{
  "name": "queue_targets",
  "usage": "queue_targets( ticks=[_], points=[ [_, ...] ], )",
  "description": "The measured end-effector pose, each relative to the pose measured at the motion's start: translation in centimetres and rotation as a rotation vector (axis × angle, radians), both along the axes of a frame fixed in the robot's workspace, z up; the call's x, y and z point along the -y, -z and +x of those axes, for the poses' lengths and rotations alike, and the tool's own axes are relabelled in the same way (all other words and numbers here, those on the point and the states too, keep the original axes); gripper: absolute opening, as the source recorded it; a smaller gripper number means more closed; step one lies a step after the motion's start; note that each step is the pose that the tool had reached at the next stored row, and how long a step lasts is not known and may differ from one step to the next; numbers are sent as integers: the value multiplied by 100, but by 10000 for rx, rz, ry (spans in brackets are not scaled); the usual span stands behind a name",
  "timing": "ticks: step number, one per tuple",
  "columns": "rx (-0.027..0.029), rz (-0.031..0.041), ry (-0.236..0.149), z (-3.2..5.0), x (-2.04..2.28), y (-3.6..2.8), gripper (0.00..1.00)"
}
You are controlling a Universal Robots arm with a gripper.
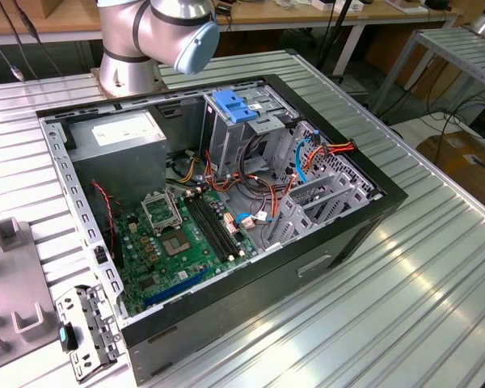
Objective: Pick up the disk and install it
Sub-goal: 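Pick up the disk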
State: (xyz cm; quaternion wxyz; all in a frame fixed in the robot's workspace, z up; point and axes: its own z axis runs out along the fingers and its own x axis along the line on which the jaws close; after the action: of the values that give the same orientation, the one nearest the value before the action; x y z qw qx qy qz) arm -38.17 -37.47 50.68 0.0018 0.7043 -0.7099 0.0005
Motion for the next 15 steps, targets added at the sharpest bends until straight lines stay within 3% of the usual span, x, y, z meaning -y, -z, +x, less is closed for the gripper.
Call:
queue_targets(
  ticks=[15],
  points=[
    [-8,0,0,433,0,0,37]
  ],
)
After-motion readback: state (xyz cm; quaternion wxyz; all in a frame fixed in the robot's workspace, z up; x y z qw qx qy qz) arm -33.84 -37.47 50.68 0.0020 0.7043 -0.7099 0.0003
